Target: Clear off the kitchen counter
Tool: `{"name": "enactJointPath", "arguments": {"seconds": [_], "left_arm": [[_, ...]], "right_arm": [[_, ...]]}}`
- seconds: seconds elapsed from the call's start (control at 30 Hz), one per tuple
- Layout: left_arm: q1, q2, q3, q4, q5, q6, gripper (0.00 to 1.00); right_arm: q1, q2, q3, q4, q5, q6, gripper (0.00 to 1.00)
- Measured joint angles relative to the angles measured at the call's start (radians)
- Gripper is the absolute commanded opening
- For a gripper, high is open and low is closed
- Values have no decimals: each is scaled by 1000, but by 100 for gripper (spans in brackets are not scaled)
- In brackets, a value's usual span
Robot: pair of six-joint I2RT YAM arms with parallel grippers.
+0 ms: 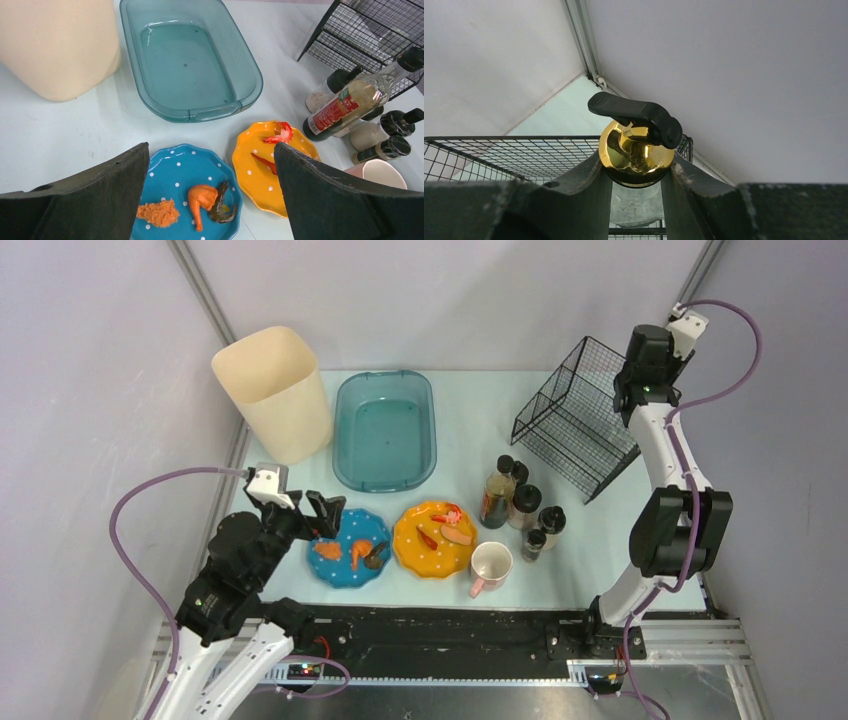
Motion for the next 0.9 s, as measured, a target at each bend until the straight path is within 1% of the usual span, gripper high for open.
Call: {"name": "enactJointPath", "arguments": {"seconds": [0.1,0.23,0.4,0.47,0.5,0.53,0.57,0.6,0.63,0.7,0.77,0.87,0.9], "left_arm": [[1,0,0,0,0,0,98],[2,0,0,0,0,0,98],[2,0,0,0,1,0,98],[2,0,0,0,1,0,98],[2,0,0,0,1,0,98],[2,0,0,0,1,0,98],[2,0,0,0,1,0,98],[2,0,0,0,1,0,98],[2,0,0,0,1,0,98],[2,0,0,0,1,0,98],[2,0,0,0,2,0,98],[2,0,0,0,2,0,98],[2,0,0,0,2,0,98]], "right_arm": [[0,3,-1,-15,0,13,2],[-1,10,-8,-28,-1,31,5],[-2,19,-10,-41,-2,37,13],[-2,21,-10,-47,-3,39,19],[-2,23,-10,-50,-5,40,26],[-2,24,-10,-53,-6,40,30],[-2,25,-10,-55,-7,40,39],[-2,26,-10,-57,-9,41,43],[-2,27,-10,-61,-9,43,49],[-2,28,-10,-66,-10,49,57],[-1,27,-10,-67,-10,53,62],[5,27,-10,-68,-14,50,66],[8,27,-10,-68,-14,48,69]]}}
